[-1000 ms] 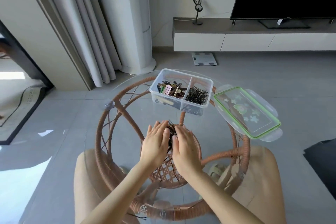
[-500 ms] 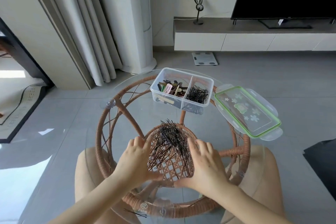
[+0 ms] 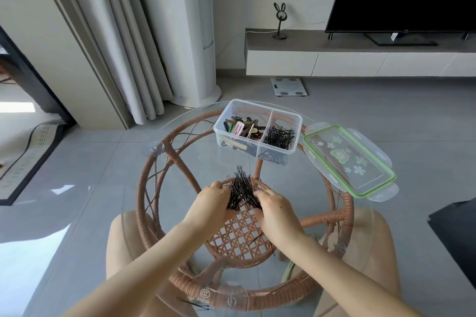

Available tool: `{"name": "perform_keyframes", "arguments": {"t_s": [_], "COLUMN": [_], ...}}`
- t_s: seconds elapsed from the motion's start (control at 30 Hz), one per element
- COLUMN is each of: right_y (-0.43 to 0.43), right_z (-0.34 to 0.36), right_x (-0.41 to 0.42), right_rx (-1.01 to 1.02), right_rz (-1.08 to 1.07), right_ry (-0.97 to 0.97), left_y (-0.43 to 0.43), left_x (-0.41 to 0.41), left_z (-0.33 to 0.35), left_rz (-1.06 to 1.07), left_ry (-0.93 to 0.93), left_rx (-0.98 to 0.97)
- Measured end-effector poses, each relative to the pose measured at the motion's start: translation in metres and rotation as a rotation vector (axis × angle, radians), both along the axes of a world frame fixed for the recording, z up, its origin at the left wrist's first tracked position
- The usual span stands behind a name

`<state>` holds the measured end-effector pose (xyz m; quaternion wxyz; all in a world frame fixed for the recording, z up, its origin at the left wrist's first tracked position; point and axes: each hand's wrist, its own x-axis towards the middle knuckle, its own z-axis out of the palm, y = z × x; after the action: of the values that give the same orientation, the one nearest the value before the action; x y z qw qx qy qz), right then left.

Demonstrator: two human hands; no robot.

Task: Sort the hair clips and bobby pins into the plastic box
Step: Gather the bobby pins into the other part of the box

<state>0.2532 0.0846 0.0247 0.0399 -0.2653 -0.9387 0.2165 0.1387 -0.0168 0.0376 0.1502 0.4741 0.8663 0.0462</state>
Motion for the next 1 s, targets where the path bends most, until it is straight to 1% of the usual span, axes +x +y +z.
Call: {"name": "perform_keyframes", "arguments": {"t_s": [0.17, 0.4, 0.5, 0.67, 0.77, 0.9, 0.93, 1.0], "right_y": [0.005, 0.014, 0.02, 0.033, 0.048, 0.079, 0.088, 0.104], "right_z": [0.009, 0.035, 0.046, 0.068, 0.077, 0.079, 0.078, 0.073], "right_x": [0.006, 0.031, 0.037, 0.035, 0.022, -0.011, -0.022, -0.045], "right_rx": [-0.038, -0.128, -0.153, -0.199, -0.174, -0.069, -0.051, -0.015], "right_rz": [-0.069, -0.16, -0.171, -0.226, -0.262, -0.374, -0.409, -0.452], "right_ry": [0.022, 0.142, 0.191, 0.326, 0.395, 0.428, 0.411, 0.315], "left_y": [0.005, -0.004, -0.008, -0.012, -0.011, -0.008, -0.008, -0.006], "left_x": [0.003, -0.009, -0.013, -0.018, -0.021, -0.022, -0.022, -0.021], "left_z": [0.004, 0.007, 0.013, 0.03, 0.043, 0.059, 0.062, 0.067], "left_rz": [0.01, 0.131, 0.177, 0.241, 0.25, 0.272, 0.271, 0.269], "left_ry": [0.016, -0.097, -0.13, -0.18, -0.191, -0.232, -0.238, -0.245], "left_rx": [0.035, 0.061, 0.107, 0.203, 0.255, 0.305, 0.316, 0.33]}}
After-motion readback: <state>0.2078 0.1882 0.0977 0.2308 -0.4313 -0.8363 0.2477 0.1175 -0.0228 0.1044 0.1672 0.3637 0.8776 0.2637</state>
